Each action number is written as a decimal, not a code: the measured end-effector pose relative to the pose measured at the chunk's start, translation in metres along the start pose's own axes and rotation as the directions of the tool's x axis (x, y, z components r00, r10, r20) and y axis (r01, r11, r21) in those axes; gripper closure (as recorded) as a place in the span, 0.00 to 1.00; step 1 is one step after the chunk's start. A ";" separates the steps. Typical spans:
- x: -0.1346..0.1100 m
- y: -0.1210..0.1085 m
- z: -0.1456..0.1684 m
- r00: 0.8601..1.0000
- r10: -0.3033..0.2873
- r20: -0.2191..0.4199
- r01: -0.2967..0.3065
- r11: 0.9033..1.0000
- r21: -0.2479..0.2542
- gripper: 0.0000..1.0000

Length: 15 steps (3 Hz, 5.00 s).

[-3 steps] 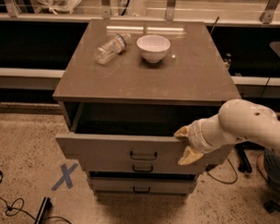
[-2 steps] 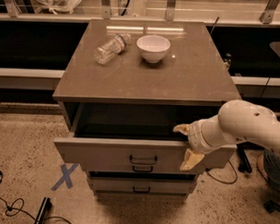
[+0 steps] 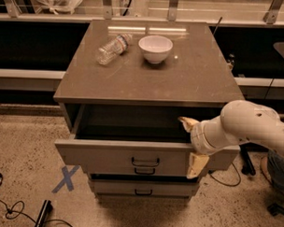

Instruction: Open top drawer

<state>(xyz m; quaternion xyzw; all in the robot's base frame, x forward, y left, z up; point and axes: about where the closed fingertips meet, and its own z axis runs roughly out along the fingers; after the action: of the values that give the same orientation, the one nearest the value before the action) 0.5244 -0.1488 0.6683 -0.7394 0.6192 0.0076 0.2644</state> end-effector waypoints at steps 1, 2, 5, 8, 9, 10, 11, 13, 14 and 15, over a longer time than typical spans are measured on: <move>0.004 -0.003 0.004 1.000 0.026 -0.003 -0.027 0.997 -0.075 0.00; 0.006 0.015 0.007 0.997 0.072 0.000 -0.070 0.976 -0.205 0.19; -0.006 0.065 -0.046 0.992 0.129 0.013 -0.111 0.894 -0.433 0.33; -0.007 0.021 -0.082 0.994 0.106 0.028 -0.095 0.958 -0.271 0.19; 0.000 -0.006 -0.064 0.994 0.113 0.000 -0.110 0.967 -0.231 0.42; 0.010 -0.013 -0.042 0.991 0.133 -0.020 -0.134 0.969 -0.206 0.66; 0.014 -0.005 -0.016 0.990 0.139 -0.013 -0.139 0.972 -0.187 0.89; 0.002 0.015 0.021 0.990 0.136 0.037 -0.127 0.975 -0.182 1.00; -0.012 0.020 0.031 0.989 0.143 0.049 -0.131 0.971 -0.199 1.00; -0.023 0.025 0.034 0.980 0.186 0.071 -0.163 0.955 -0.249 1.00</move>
Offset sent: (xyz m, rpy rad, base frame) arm -0.0313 -0.0093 -0.0209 -0.0304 0.3924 0.0227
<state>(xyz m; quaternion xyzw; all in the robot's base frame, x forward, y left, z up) 0.5070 -0.1170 0.6371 -0.7071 0.6635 0.1410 0.1996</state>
